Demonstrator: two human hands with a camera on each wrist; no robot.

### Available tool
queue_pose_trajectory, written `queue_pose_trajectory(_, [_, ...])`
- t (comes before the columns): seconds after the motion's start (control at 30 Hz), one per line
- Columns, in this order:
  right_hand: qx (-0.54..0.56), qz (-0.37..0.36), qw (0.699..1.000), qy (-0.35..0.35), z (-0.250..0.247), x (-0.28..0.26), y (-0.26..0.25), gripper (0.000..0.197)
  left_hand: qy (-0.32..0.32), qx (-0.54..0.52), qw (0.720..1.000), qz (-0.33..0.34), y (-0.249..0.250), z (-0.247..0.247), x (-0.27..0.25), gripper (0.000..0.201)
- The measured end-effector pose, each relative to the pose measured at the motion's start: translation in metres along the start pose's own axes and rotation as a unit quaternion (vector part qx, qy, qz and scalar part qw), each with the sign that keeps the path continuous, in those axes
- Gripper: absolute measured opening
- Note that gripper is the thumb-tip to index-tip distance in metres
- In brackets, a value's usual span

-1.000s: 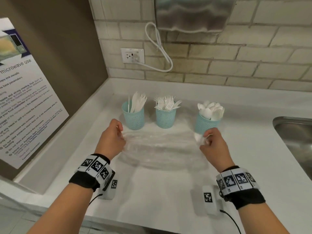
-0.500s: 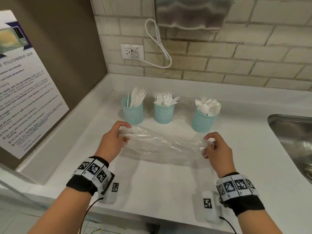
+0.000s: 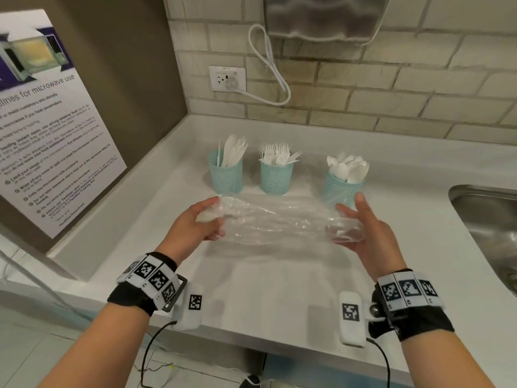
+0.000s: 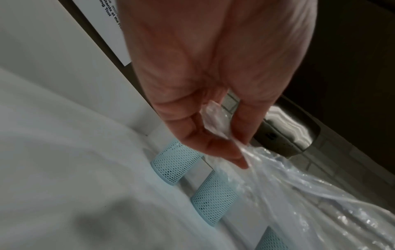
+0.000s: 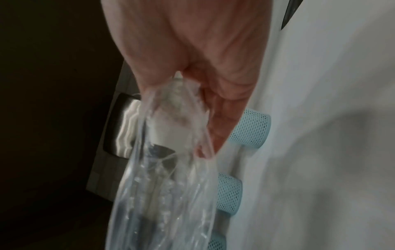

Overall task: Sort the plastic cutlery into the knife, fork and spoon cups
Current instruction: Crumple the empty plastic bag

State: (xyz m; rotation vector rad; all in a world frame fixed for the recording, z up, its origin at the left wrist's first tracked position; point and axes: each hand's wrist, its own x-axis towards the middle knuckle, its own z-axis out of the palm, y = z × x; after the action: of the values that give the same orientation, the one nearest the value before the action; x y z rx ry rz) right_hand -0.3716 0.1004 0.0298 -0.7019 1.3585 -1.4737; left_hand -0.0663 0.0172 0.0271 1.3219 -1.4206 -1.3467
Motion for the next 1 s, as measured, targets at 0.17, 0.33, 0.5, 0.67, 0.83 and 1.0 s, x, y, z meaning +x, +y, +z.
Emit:
queue_pose_trajectory(0.17, [-0.097, -0.044, 0.992, 0.062, -0.004, 0.0, 0.006, 0.055, -0.048, 0.064, 0.997, -0.012, -0.015, -0.013, -0.003, 0.084])
queue_pose_trajectory(0.33, [-0.131, -0.168, 0.971, 0.11, 0.024, 0.0, -0.016, 0.055, -0.087, 0.37, 0.925, -0.007, -0.022, -0.005, 0.004, 0.098])
queue_pose_trajectory(0.5, [-0.135, -0.248, 0.957, 0.06, 0.085, -0.004, -0.043, 0.038, -0.067, 0.471, 0.868, 0.142, 0.007, 0.022, 0.0, 0.108])
queue_pose_trajectory(0.67, [-0.095, -0.269, 0.958, -0.028, 0.138, -0.014, -0.056, 0.035, -0.09, 0.371, 0.92, 0.092, 0.022, 0.052, 0.012, 0.127])
queue_pose_trajectory(0.83, [-0.059, -0.232, 0.971, 0.004, 0.114, -0.011, -0.063, 0.031, -0.081, 0.312, 0.935, 0.146, 0.024, 0.044, 0.037, 0.034])
queue_pose_trajectory(1.0, [-0.083, -0.135, 0.986, 0.059, 0.09, -0.007, -0.03, 0.051, -0.172, 0.063, 0.97, 0.156, 0.038, 0.055, 0.034, 0.077])
